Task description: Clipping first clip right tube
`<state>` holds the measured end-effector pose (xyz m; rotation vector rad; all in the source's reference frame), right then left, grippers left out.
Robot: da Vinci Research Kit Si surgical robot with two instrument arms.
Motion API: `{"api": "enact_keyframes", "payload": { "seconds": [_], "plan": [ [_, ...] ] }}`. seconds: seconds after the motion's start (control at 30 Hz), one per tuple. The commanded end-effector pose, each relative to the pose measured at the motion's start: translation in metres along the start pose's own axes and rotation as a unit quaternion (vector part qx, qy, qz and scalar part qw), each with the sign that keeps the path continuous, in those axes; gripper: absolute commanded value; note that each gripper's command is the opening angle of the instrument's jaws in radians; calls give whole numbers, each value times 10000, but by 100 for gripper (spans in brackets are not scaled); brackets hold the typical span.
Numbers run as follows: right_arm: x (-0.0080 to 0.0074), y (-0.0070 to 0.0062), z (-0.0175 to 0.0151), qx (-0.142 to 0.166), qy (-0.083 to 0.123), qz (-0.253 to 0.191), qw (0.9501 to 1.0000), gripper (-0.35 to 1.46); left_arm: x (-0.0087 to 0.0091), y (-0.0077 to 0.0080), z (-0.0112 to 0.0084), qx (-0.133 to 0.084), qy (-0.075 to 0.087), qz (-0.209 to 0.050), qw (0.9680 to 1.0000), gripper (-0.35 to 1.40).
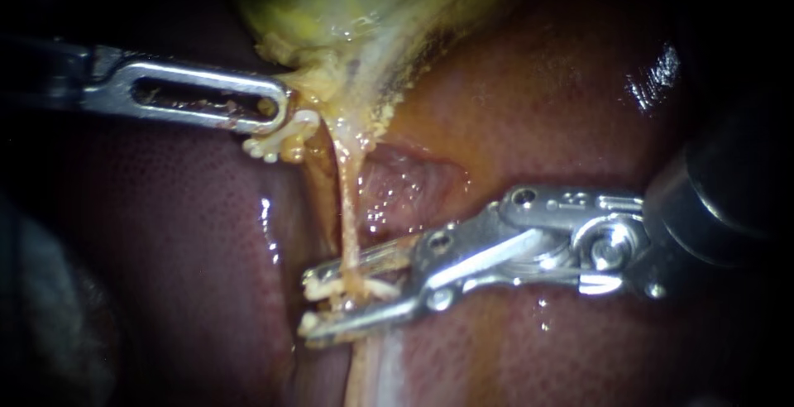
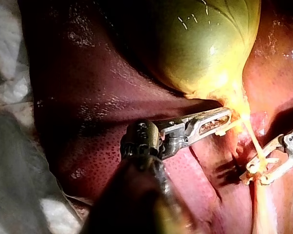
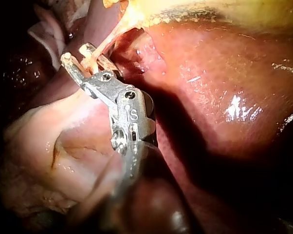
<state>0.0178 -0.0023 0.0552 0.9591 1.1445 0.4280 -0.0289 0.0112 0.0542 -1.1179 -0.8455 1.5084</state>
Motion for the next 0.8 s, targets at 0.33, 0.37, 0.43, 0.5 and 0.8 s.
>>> {"api": "enact_keyframes", "payload": {
  "seconds": [0.33, 0.37, 0.43, 0.5, 0.8],
  "plan": [
    [-7, -2, -7, 57, 14, 387, 9992, -35, 0, -1, 0, -1, 1, 1, 10000, -35],
    [-8, -2, -9, 60, 15, 416, 9991, -35, 0, -1, 0, -1, 1, 1, 10000, -35],
    [-8, -3, -10, 54, 2, 417, 9991, -35, 0, -1, 0, -1, 0, 1, 10000, -35],
    [-9, -2, -11, 57, 0, 416, 9991, -35, 0, -1, 0, -2, 0, 1, 10000, -35],
    [-9, -1, -12, 63, 6, 533, 9986, -35, 1, -2, 0, -3, -1, 2, 10000, -35]
  ]
}}
